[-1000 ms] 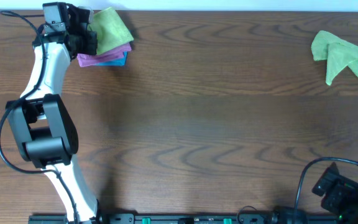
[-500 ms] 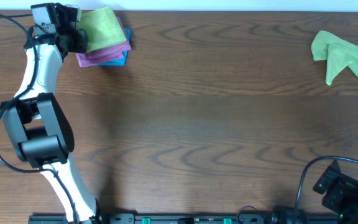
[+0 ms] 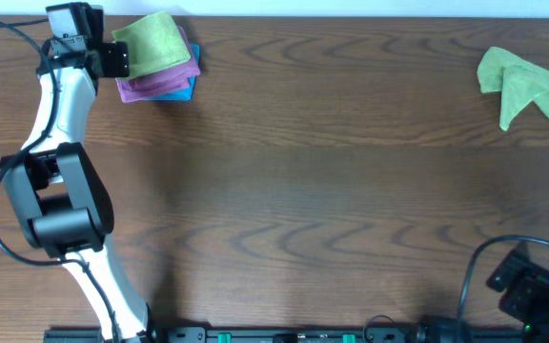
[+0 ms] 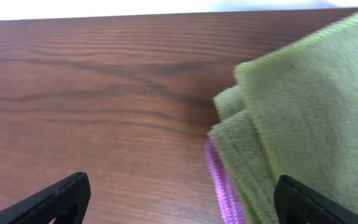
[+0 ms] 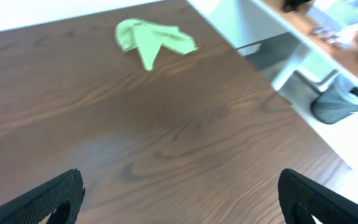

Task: Fold the cloth
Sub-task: 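Lay the green cloth on top of the pink-blue stack and open the left gripper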

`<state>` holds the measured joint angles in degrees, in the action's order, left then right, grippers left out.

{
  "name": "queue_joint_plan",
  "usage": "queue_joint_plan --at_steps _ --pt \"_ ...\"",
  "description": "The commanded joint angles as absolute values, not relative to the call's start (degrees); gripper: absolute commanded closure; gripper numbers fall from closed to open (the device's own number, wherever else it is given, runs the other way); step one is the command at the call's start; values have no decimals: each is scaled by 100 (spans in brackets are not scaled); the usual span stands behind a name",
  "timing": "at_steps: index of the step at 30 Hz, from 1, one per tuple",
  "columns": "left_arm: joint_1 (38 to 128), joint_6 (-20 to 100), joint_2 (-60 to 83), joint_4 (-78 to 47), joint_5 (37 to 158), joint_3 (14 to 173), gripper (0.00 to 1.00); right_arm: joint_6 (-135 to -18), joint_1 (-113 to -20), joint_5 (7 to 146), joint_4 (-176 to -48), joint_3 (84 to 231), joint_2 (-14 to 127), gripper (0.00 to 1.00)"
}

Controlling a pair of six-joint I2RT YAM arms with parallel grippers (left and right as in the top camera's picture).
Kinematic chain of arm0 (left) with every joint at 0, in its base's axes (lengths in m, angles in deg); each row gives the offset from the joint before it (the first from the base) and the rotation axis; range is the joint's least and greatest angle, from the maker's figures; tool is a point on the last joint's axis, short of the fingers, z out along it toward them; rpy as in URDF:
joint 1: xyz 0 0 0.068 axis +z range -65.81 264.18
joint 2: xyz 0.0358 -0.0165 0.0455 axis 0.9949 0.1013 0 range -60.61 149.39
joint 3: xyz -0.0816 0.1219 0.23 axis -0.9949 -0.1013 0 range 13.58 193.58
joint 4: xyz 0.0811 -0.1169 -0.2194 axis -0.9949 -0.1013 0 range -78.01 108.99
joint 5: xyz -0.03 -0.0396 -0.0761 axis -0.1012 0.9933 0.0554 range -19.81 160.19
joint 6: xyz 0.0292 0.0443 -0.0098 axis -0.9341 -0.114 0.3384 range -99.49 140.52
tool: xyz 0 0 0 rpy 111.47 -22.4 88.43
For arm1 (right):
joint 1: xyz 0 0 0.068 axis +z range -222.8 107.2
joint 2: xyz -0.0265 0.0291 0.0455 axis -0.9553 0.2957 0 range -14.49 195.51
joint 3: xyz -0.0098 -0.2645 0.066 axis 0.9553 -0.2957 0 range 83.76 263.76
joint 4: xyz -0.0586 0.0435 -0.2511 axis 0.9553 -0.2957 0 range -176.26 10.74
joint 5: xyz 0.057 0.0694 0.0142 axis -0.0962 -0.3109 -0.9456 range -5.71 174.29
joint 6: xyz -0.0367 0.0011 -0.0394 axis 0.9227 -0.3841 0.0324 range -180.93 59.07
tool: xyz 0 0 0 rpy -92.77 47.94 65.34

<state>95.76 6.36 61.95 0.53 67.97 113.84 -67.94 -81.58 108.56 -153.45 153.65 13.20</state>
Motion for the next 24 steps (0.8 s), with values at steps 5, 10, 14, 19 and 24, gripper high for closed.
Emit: queue_joint_plan --at_steps 5,10,14,19,24 --pt "9595 1489 4479 -725 6445 11485 5 -6859 -8162 12004 -15188 15330 1278 1" --pt "9578 1834 3725 -1250 6666 11485 5 -6861 -8162 11966 -15120 15328 1278 1" --pt "9565 1841 3493 -1818 7011 11485 5 -6861 -8162 11960 -15157 15328 1278 1" --pt "9550 1841 3485 -2249 7746 11485 5 -6861 -8162 11960 -15251 15328 1278 1" --pt "9517 1841 3482 -2542 8672 11485 5 -6861 -8162 11960 -15251 15328 1278 1"
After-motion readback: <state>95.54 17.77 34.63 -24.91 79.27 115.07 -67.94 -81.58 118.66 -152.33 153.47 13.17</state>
